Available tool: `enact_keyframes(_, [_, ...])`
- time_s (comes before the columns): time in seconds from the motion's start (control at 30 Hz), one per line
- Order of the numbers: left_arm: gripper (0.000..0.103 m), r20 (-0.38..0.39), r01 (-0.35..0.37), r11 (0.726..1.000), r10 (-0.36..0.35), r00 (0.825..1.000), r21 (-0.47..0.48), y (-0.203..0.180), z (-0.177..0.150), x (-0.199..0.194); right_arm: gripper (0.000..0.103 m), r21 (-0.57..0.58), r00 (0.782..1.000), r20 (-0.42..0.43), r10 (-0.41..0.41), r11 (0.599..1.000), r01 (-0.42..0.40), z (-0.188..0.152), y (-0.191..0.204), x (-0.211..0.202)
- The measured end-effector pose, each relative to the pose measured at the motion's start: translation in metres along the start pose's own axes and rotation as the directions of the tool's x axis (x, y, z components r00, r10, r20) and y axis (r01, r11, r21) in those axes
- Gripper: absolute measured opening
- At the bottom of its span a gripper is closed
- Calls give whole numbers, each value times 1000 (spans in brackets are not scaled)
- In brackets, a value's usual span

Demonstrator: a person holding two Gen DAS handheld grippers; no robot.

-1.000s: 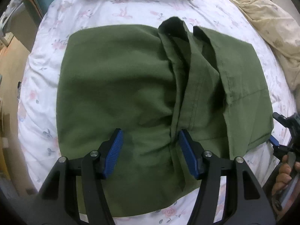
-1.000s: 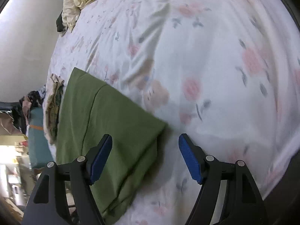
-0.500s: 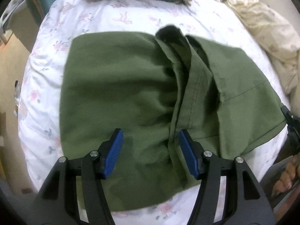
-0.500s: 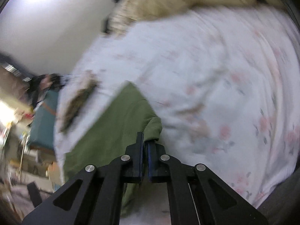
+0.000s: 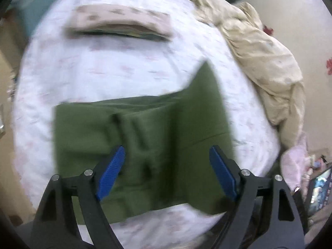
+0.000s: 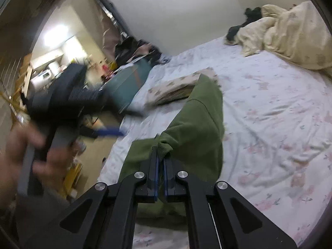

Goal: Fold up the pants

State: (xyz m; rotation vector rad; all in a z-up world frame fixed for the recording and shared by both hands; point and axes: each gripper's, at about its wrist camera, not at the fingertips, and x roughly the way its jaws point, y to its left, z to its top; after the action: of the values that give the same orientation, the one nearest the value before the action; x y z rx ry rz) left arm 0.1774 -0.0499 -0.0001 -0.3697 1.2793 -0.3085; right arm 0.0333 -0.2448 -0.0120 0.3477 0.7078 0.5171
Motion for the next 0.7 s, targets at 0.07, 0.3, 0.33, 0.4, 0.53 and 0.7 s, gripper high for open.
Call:
enact_keyframes(0.07, [81,-69,48,998,-46,997,29,-22,8,23,3,-24,1000,-23,5,1000,-5,-3,5,6])
enact_keyframes(0.3, [6,-108,-45,988,61,992,147,-39,9,51,4,-41,989,-104,102,993,-107,-16,11,5])
enact_keyframes(0.33, [5,-91,-53,986,68,994,158,-36,6,44,9,-28,985,-113,128,991,-132,-16,10,5])
enact_keyframes(0.4, [5,-72,-44,988,55,996,151,-31,4,31,21,9,976,-105,193,981,-193,-12,10,-2])
enact_keyframes(0.53, [5,-18,-34,992,36,999,123,1,2,-8,78,78,965,7,262,962,-261,1,-3,-24])
enact_keyframes(0.7, [5,-18,-87,992,89,996,95,54,-9,-31,45,101,993,-115,24,995,-13,4,-19,13])
